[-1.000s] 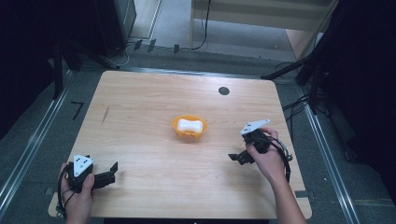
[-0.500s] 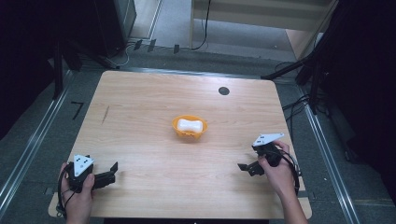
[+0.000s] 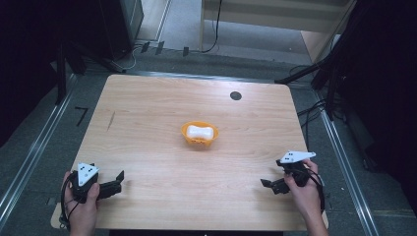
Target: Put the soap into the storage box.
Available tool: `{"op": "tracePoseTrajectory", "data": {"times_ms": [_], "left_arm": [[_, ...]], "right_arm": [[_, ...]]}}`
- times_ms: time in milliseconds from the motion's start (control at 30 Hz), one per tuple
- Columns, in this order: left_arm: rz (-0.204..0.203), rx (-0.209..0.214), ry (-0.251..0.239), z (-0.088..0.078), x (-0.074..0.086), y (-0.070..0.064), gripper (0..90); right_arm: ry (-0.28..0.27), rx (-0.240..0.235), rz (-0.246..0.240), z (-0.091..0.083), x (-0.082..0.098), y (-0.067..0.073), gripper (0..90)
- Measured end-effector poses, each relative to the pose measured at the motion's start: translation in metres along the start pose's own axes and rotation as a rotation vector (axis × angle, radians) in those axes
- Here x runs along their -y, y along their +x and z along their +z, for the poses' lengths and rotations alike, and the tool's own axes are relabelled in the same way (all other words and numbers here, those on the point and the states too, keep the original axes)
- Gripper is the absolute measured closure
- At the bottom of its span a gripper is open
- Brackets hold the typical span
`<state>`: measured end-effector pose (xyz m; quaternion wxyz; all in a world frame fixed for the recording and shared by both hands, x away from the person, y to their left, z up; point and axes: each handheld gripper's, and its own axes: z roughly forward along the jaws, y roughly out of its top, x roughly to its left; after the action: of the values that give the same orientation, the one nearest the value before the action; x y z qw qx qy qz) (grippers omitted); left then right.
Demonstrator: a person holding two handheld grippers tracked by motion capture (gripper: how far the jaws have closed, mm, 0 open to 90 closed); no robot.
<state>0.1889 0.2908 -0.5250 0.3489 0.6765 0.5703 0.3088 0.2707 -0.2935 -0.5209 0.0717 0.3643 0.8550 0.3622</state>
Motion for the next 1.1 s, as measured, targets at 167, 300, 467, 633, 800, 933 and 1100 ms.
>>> {"op": "tracePoseTrajectory", "data": {"times_ms": [167,300,467,633,800,933,1100], "left_arm": [[0.0,-0.003,0.003,0.0,0.0,0.0,0.0],[-0.001,-0.002,0.0,0.0,0.0,0.0,0.0],[0.001,-0.004,0.003,0.0,0.0,0.0,0.0],[0.0,-0.003,0.0,0.0,0.0,0.0,0.0],[0.001,-0.005,0.002,0.0,0.0,0.0,0.0],[0.002,-0.006,0.004,0.0,0.0,0.0,0.0],[0.002,-0.006,0.004,0.0,0.0,0.0,0.0]], "right_arm": [[-0.023,0.021,0.013,-0.007,0.014,-0.002,0.0],[-0.03,0.023,0.033,-0.01,0.024,-0.003,0.0],[-0.062,0.036,0.049,-0.016,0.039,-0.004,0.0],[-0.085,0.064,0.072,-0.026,0.054,-0.006,0.0],[-0.102,0.077,0.087,-0.035,0.066,-0.007,0.0],[-0.118,0.092,0.099,-0.042,0.075,-0.008,0.0],[-0.132,0.109,0.119,-0.049,0.085,-0.009,0.0]]}}
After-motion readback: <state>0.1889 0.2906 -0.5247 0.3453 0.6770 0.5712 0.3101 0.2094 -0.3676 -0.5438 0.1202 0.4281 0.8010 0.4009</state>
